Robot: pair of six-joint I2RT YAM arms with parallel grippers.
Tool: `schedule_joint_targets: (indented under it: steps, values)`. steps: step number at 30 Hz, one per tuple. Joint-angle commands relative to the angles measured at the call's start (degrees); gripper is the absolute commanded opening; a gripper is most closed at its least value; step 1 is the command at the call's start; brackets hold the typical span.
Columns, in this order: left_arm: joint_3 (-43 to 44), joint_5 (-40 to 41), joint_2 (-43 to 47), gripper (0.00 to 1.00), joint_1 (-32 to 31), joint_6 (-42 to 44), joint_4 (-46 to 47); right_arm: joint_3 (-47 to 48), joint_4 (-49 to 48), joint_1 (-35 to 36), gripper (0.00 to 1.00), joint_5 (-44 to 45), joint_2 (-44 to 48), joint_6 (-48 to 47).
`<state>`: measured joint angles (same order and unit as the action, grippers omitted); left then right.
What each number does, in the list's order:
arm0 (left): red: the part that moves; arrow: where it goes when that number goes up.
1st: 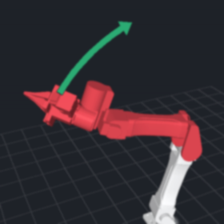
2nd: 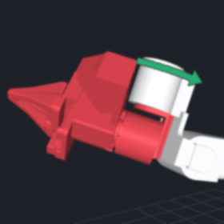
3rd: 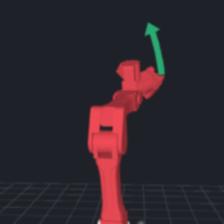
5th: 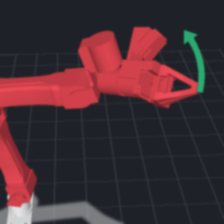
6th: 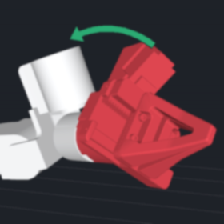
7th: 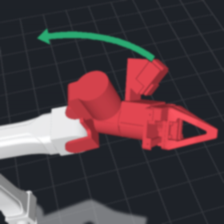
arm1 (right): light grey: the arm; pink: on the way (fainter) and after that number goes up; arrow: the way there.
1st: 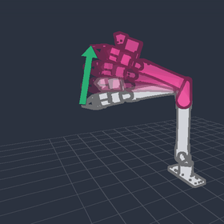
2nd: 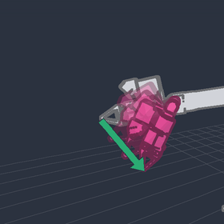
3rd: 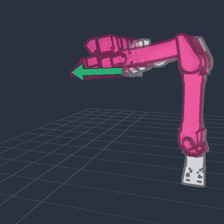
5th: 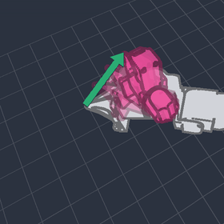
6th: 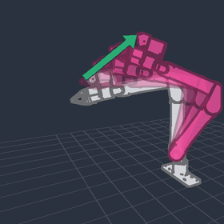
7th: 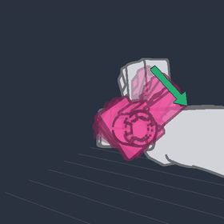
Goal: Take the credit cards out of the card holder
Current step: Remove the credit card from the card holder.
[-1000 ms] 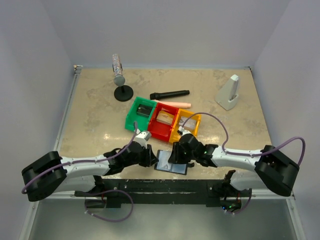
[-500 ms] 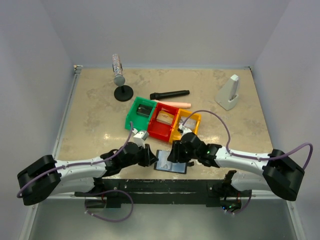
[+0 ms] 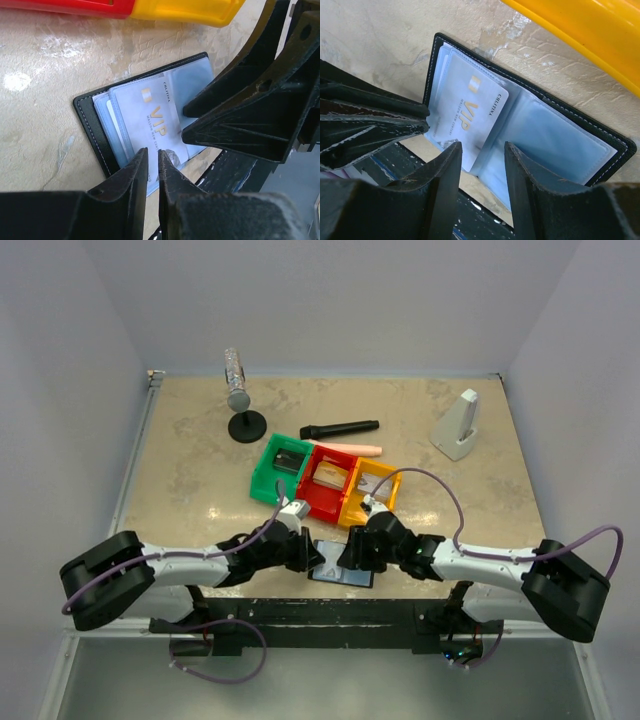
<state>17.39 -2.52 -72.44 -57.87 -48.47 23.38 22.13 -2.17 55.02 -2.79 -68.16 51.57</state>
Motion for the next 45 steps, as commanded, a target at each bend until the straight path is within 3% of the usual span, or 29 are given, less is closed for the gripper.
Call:
schedule_joint_targets:
  steps: [1,25,45]
  values:
    - [1.6,-1.25,-1.64,0.17,0.21,-0.31,4.75,-0.6,-3.8,0.17,0.45,-0.55,0.75,1.16]
    - [-0.07,1.91,-6.83,0.04,0.21,-4.44,2.64,-1.91,-6.09,0.08,0.44,-0.73,-0.39,2.83]
    - [-2.18,2.26,-5.6,0.05,0.21,-5.67,3.17,-4.55,-11.71,0.08,0.42,-0.9,2.33,4.06]
